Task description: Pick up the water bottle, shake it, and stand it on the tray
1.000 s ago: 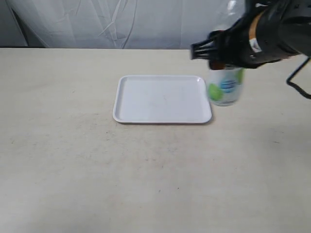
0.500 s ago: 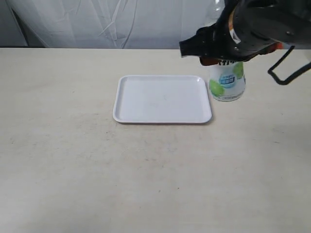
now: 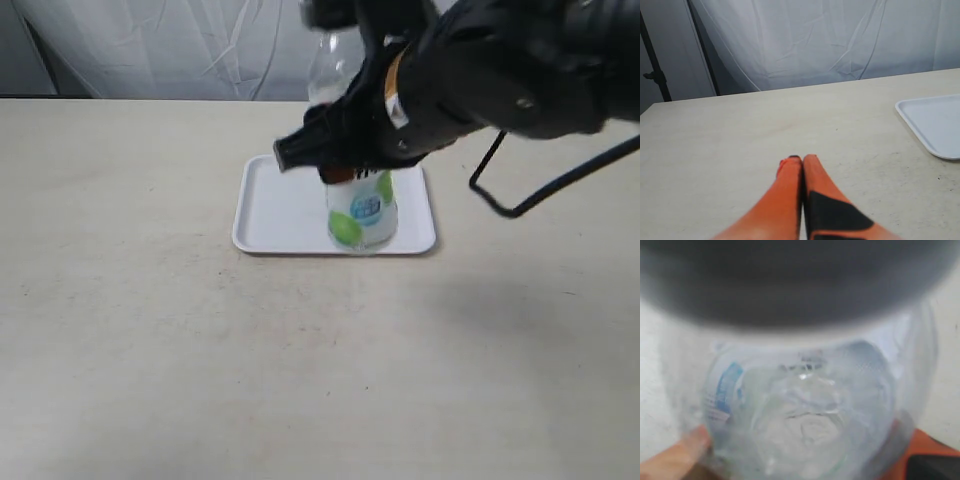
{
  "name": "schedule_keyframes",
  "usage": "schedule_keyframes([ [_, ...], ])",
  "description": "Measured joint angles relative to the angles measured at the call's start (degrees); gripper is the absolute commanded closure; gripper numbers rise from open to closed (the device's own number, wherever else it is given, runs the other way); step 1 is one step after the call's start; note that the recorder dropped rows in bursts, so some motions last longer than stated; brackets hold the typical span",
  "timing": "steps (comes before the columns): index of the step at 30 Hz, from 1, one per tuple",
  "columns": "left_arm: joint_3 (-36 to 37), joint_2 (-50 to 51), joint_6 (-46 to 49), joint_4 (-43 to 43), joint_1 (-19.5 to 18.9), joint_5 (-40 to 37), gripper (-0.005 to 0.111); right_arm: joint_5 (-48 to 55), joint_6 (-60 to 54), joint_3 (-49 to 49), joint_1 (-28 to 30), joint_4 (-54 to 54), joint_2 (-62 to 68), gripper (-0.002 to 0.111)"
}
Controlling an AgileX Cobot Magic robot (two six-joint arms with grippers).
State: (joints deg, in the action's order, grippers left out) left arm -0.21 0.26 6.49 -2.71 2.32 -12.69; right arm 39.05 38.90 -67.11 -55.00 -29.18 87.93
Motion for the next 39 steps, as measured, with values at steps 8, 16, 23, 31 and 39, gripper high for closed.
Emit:
schedule_keyframes([
  [8, 0.0, 0.0, 0.0, 0.0, 0.0, 0.0, 0.106, -15.0, 10.1, -2.5, 4.5, -16.3, 4.0, 0.109],
  [16, 0.0, 0.0, 0.0, 0.0, 0.0, 0.0, 0.106, -33.8, 11.9, -2.0, 13.6, -22.8, 15.0, 0.109],
  [23, 0.0, 0.0, 0.0, 0.0, 0.0, 0.0, 0.106, -37.5, 12.1, -2.0, 16.6, -23.0, 21.4, 0.109],
  [31, 0.0, 0.0, 0.0, 0.0, 0.0, 0.0, 0.106, -39.0, 12.1, -3.7, 17.0, -22.9, 25.7, 0.109],
  [39, 0.0, 0.0, 0.0, 0.0, 0.0, 0.0, 0.106, -41.1, 12.2, -4.4, 17.0, -22.9, 27.7, 0.109],
])
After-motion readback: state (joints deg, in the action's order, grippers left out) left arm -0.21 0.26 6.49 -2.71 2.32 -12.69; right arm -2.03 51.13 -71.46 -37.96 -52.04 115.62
